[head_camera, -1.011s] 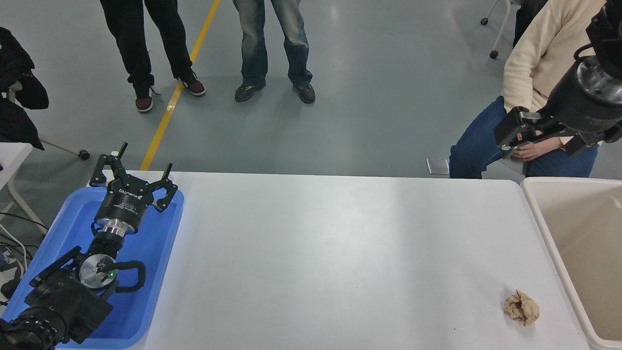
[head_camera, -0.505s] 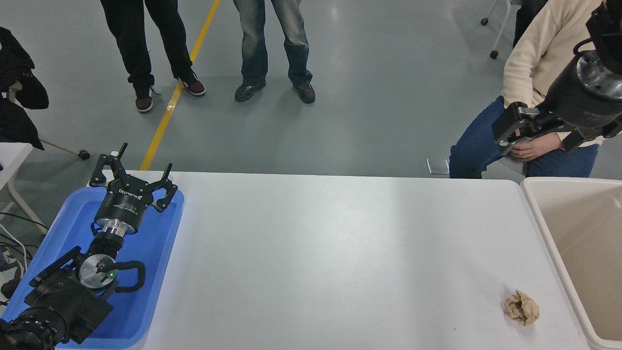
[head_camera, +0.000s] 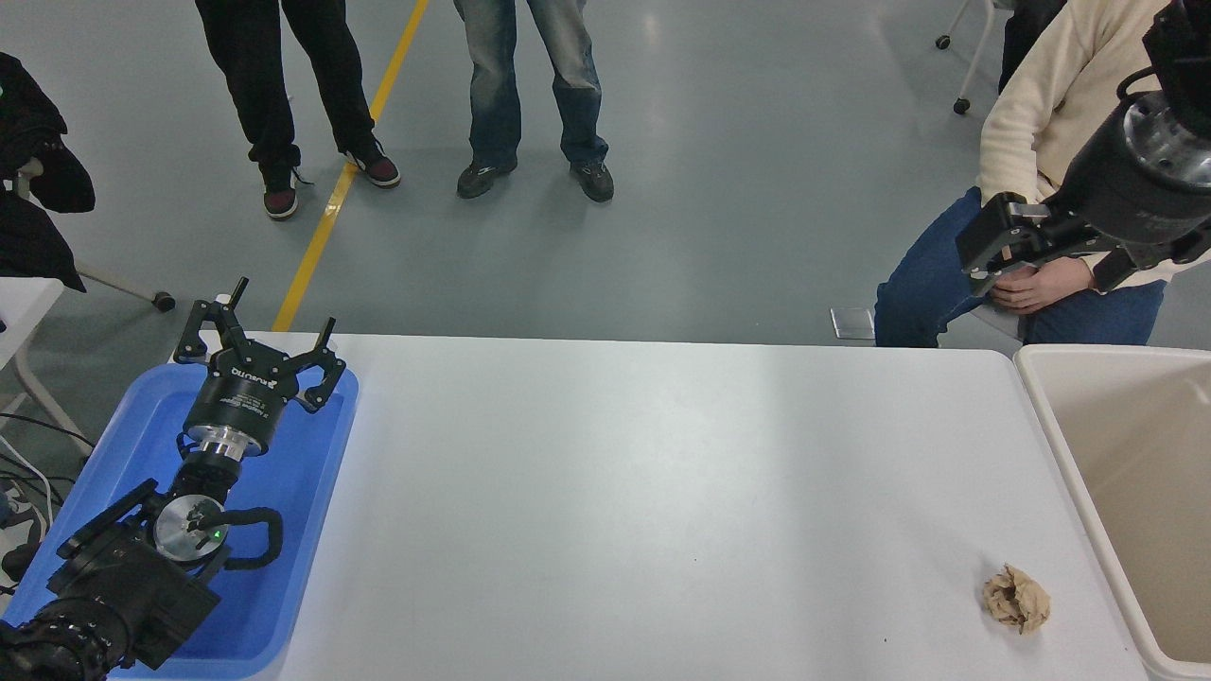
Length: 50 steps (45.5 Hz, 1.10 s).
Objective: Pick up paper ball place in dustbin
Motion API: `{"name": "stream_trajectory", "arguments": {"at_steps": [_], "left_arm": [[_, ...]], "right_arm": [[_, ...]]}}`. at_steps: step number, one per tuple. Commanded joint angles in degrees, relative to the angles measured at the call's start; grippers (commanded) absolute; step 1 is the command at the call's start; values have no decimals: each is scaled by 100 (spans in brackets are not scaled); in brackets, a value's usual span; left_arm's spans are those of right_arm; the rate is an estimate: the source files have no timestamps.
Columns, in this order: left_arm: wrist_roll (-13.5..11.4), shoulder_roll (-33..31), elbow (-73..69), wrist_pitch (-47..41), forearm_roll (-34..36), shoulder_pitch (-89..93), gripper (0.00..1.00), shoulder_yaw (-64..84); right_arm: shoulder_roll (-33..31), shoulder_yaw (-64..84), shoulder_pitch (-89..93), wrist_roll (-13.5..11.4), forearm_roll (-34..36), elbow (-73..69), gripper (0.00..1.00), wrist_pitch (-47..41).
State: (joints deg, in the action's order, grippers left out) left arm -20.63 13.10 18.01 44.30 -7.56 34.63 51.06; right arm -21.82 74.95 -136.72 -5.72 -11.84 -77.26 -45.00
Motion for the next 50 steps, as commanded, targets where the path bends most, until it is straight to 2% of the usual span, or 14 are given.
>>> {"name": "stream_trajectory", "arguments": {"at_steps": [1, 14, 20, 33, 42, 50], "left_arm": [[6, -9, 0, 0, 0, 0, 100, 0], [6, 0, 0, 0, 0, 0, 100, 0], [6, 0, 0, 0, 0, 0, 100, 0], [-2, 0, 0, 0, 0, 0, 100, 0], [-2, 0, 0, 0, 0, 0, 100, 0], [-2, 0, 0, 0, 0, 0, 100, 0]], "right_arm": [[-59, 46, -337, 0, 23, 0, 100, 0], [-95, 143, -74, 0, 15, -26, 100, 0], [-305, 64, 540, -17, -108, 9, 100, 0], [-332, -76, 1718, -17, -126, 9, 100, 0], [-385, -156, 2746, -9, -161, 9, 100, 1660], [-525, -454, 3678, -9, -749, 70, 100, 2364]]}}
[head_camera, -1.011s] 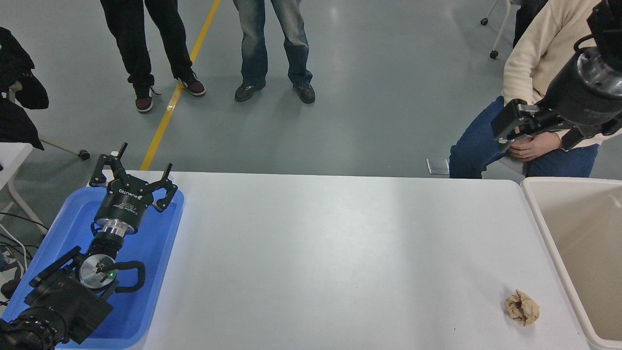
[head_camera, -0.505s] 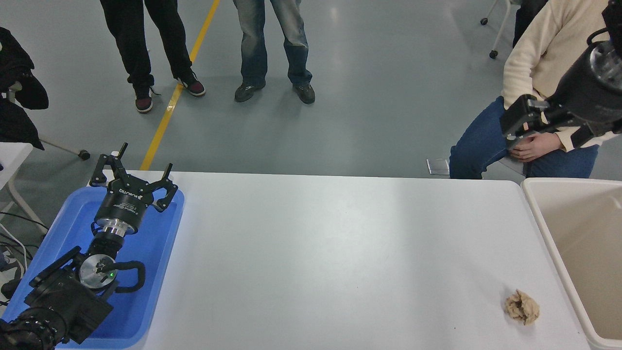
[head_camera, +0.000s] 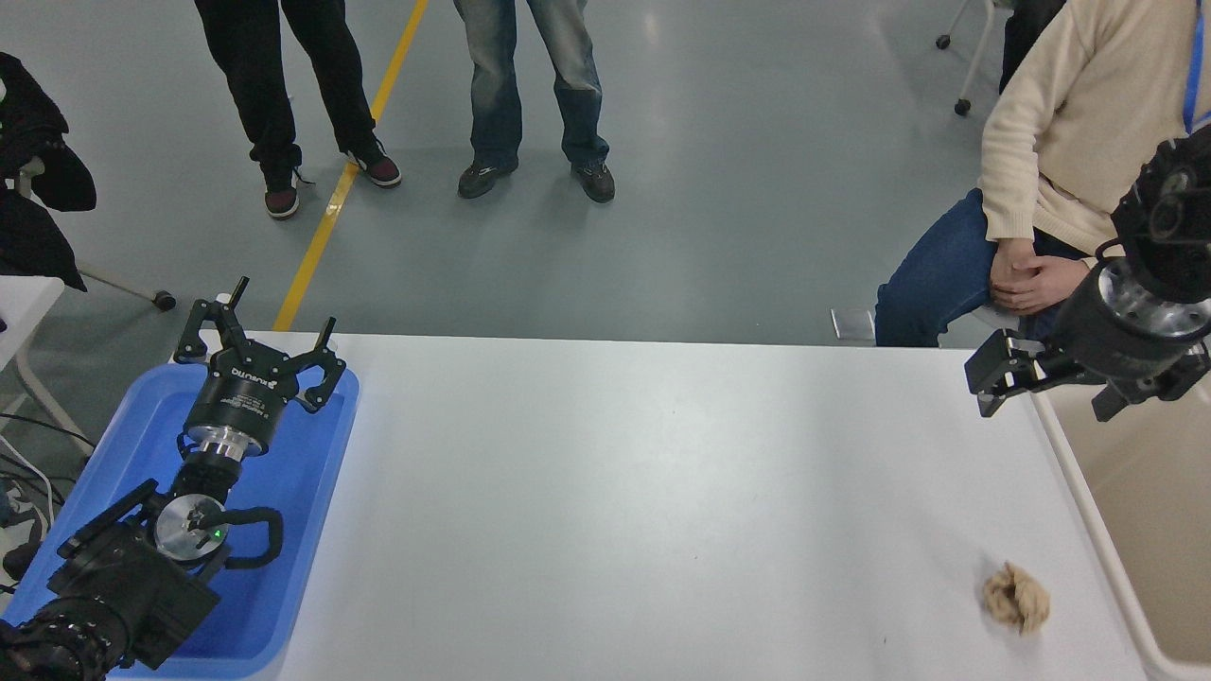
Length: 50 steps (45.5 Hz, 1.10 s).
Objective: Pick up paper ball place in dustbin
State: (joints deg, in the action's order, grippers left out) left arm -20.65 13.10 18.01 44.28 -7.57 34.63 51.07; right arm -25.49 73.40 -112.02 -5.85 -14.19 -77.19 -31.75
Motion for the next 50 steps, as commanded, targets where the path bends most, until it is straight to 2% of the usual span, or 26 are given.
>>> {"name": "stream_trajectory", "arguments": {"at_steps": [1, 7, 11, 50], "left_arm": [[-1, -1, 1, 2, 1, 0, 100, 0], [-1, -1, 1, 2, 1, 0, 100, 0], [-1, -1, 1, 2, 1, -9, 100, 0], [-9, 8, 1, 2, 1, -9, 100, 0]], "right_arm": [[-193, -379, 1331, 5, -628, 99, 100, 1100], [-307, -783, 2026, -4, -1358, 292, 100, 1188], [-351, -959, 2333, -13, -1552, 397, 100, 1197], [-342, -1917, 4460, -13, -1570, 2146, 100, 1294]]}}
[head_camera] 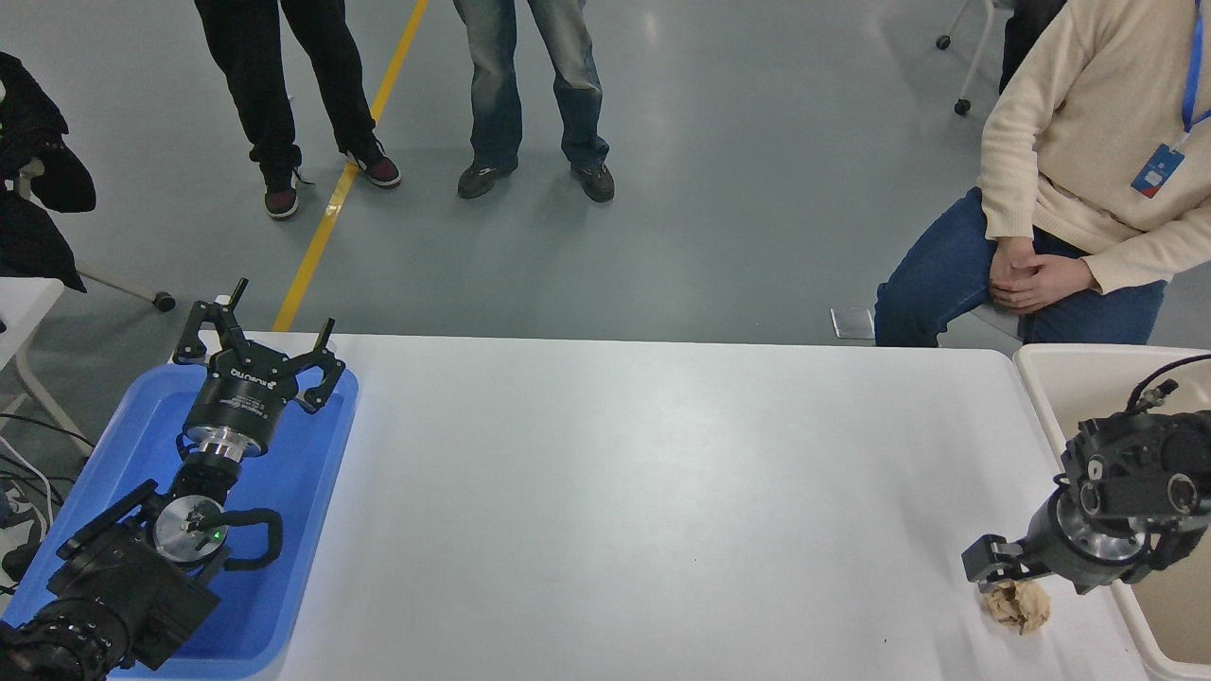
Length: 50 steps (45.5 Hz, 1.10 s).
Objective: Pick up paper ball place in dustbin
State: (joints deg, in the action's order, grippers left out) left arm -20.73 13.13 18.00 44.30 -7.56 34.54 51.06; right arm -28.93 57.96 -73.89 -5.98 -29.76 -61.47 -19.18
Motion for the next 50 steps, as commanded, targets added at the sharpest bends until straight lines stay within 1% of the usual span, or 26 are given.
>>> {"name": "stream_trajectory", "arguments": {"at_steps": [1, 8, 41, 43, 47, 50], "left_arm": [[-1, -3, -7, -1, 0, 0, 100, 0], [-1, -3, 2, -1, 0, 0, 100, 0], [-1, 6, 2, -1, 0, 0, 100, 0], [-1, -3, 2, -1, 0, 0, 100, 0], [-1, -3, 2, -1, 0, 0, 100, 0], [-1, 6, 2, -1, 0, 0, 100, 0]], "right_arm": [[1, -417, 709, 0, -12, 636, 100, 37], [1, -532, 929, 9, -12, 874, 100, 37], [1, -945, 1114, 0, 84, 891, 99, 151], [1, -945, 1114, 0, 93, 883, 96, 177], [1, -945, 1140, 0, 102, 883, 87, 178], [1, -954, 1166, 0, 102, 891, 84, 204]]}}
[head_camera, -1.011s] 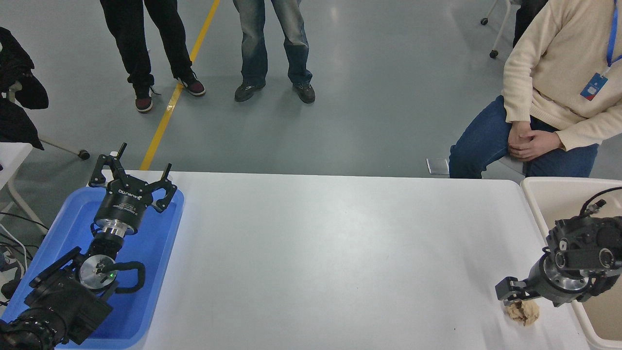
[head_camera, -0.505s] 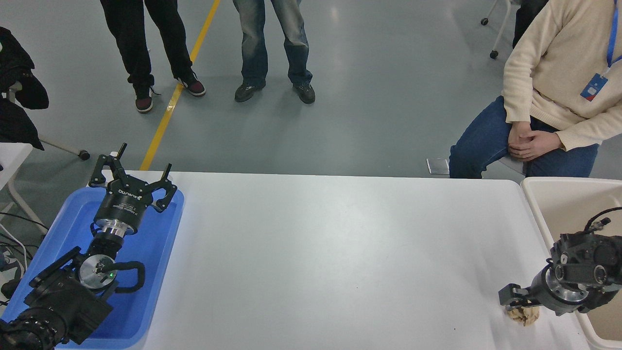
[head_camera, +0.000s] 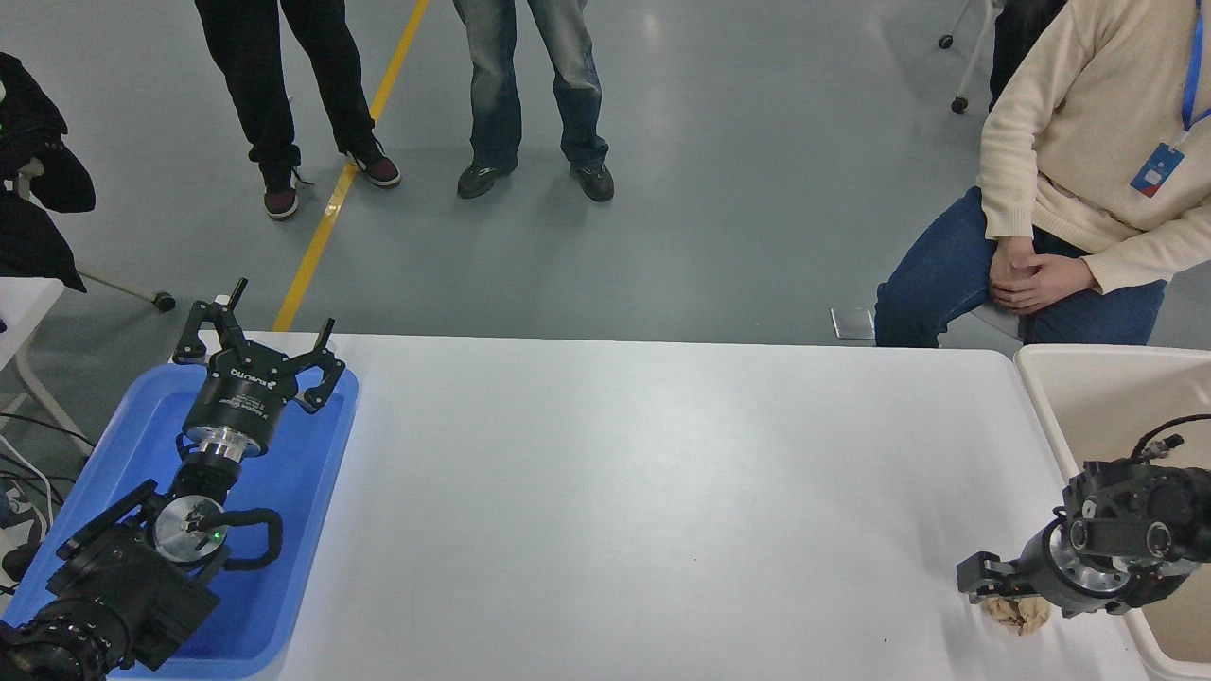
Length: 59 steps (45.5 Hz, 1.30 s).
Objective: Pick up paper ball place in dustbin
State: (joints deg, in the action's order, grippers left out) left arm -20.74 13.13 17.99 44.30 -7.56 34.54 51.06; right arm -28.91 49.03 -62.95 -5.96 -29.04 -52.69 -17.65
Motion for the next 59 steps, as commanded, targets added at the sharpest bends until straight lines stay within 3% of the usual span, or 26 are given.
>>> {"name": "stream_trajectory", "arguments": {"at_steps": [1, 4, 5, 7, 12, 13, 30, 42, 59], "left_arm": [[0, -3, -6, 0, 0, 0, 100, 0], [0, -3, 2, 0, 0, 0, 100, 0], [0, -3, 2, 0, 0, 0, 100, 0], [0, -3, 2, 0, 0, 0, 100, 0], [0, -3, 2, 0, 0, 0, 100, 0], [0, 5, 2, 0, 0, 0, 100, 0], [0, -3, 2, 0, 0, 0, 100, 0], [9, -3, 2, 0, 0, 0, 100, 0], [9, -3, 2, 0, 0, 9, 100, 0]], "right_arm": [[0, -77, 81, -2, 39, 13, 80, 60], [-9, -86, 99, -2, 39, 22, 61, 86], [-9, -86, 125, -10, 39, 13, 48, 86], [-18, -77, 125, -10, 39, 13, 30, 86], [-35, -69, 143, -28, 47, 13, 2, 60], [-53, -69, 143, -28, 47, 5, 0, 51], [-518, -42, -129, -19, 408, -215, 0, -37], [-1213, 168, -1165, 16, 311, -1427, 0, -239], [-1248, 916, -4030, 25, 390, -3168, 0, -2066]]}}
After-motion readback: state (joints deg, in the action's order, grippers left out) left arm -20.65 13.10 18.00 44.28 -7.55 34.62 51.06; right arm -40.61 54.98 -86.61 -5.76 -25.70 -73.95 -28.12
